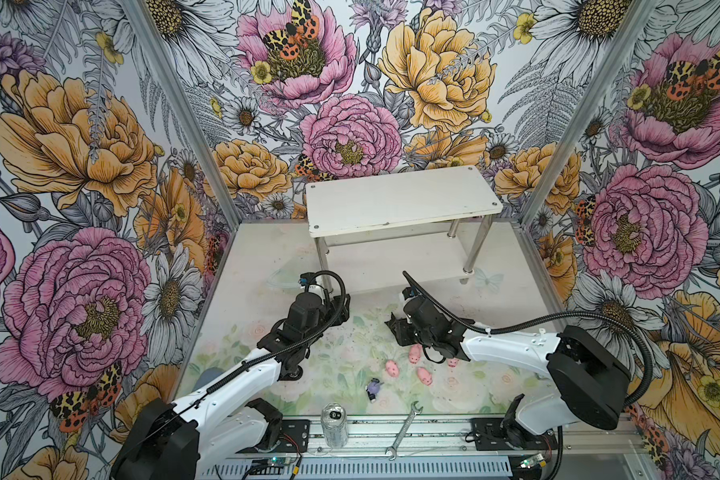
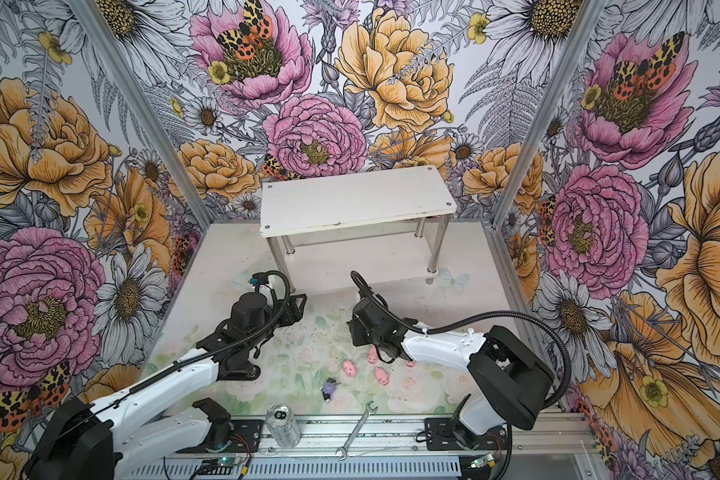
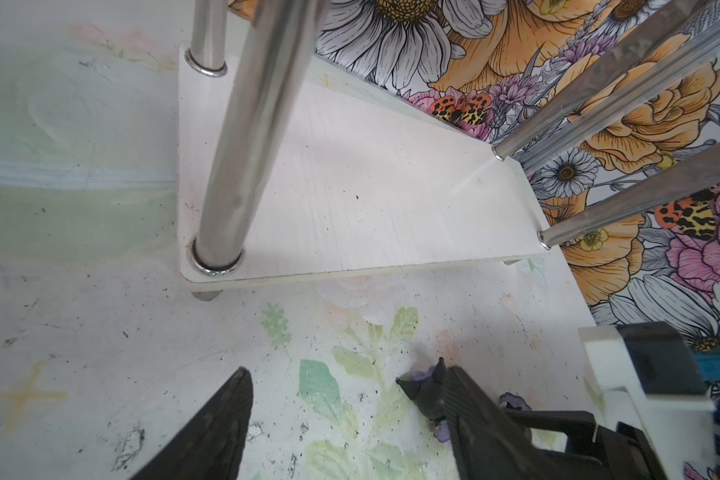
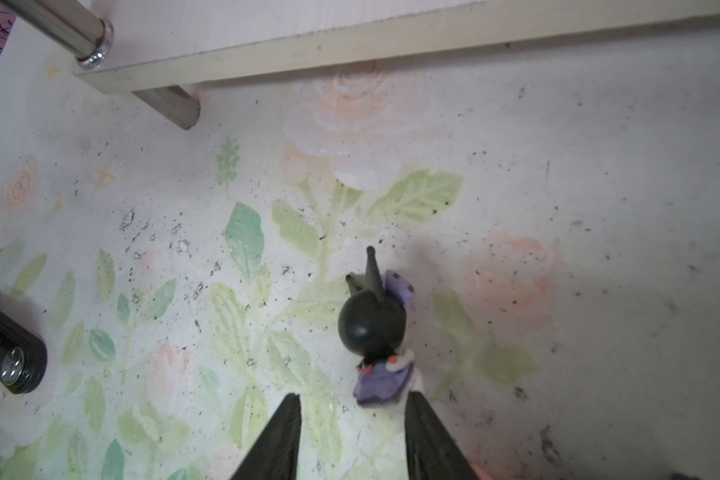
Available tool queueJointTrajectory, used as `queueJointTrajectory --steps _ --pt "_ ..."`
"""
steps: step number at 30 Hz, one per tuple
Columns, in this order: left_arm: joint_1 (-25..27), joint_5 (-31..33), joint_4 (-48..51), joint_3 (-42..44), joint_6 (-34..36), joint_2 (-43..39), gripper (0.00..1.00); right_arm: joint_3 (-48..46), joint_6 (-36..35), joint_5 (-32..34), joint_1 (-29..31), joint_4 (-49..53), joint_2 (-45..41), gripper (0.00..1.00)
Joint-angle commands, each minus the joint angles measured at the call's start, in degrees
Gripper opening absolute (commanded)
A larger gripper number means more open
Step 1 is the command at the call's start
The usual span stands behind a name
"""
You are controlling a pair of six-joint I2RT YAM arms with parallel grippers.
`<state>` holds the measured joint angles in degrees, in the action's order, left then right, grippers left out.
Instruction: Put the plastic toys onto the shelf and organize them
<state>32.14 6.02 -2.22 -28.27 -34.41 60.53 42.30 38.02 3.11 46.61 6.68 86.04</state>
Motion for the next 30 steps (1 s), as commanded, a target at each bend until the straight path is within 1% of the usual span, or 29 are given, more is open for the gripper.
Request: queueJointTrajectory --steps 1,3,5,7,12,16,20,23,25,30 --pt "0.7 -1.8 -1.6 -0.3 -1.1 2.5 0.72 1.0 -1.5 -0.5 -0.5 0.4 2.2 0.49" --pt "0.7 -1.9 -1.6 -0.8 -2.0 4.4 0.7 2.0 -2.4 -1.2 -0.3 0.3 4.0 0.55" --pt "0.9 -1.9 -1.6 -1.2 -2.5 5.9 0.7 2.6 -3.1 -2.3 -0.1 -0.8 5.6 0.56" --pt "0.9 -2.0 -1.6 -1.7 -2.8 7.1 0.71 3.3 -3.8 -2.7 0.7 -2.0 6.4 0.56" --pt "1.1 -1.1 -1.2 -2.0 -3.5 7.9 0.8 6.4 -9.1 -2.3 5.1 -2.3 7.2 0.54" --pt "1.1 0.1 -0.3 -2.2 -3.2 7.9 0.8 11.1 -14.1 -3.1 9.3 -2.3 10.8 0.54" --pt "1.0 1.0 2.0 -2.4 -2.6 7.2 0.81 15.1 -14.9 -7.2 11.3 -3.3 14.9 0.53" --pt "1.0 1.0 3.5 -1.8 -2.2 6.5 0.81 12.8 -14.3 -6.7 10.6 -5.1 12.7 0.51" --pt "1.2 0.5 4.2 -1.4 -1.9 6.2 0.81 11.0 -14.2 -6.1 8.9 -4.7 9.9 0.51" --pt "1.7 -2.0 6.7 -1.5 -1.0 6.0 0.82 5.7 -11.3 -6.3 1.2 -1.3 0.0 0.49"
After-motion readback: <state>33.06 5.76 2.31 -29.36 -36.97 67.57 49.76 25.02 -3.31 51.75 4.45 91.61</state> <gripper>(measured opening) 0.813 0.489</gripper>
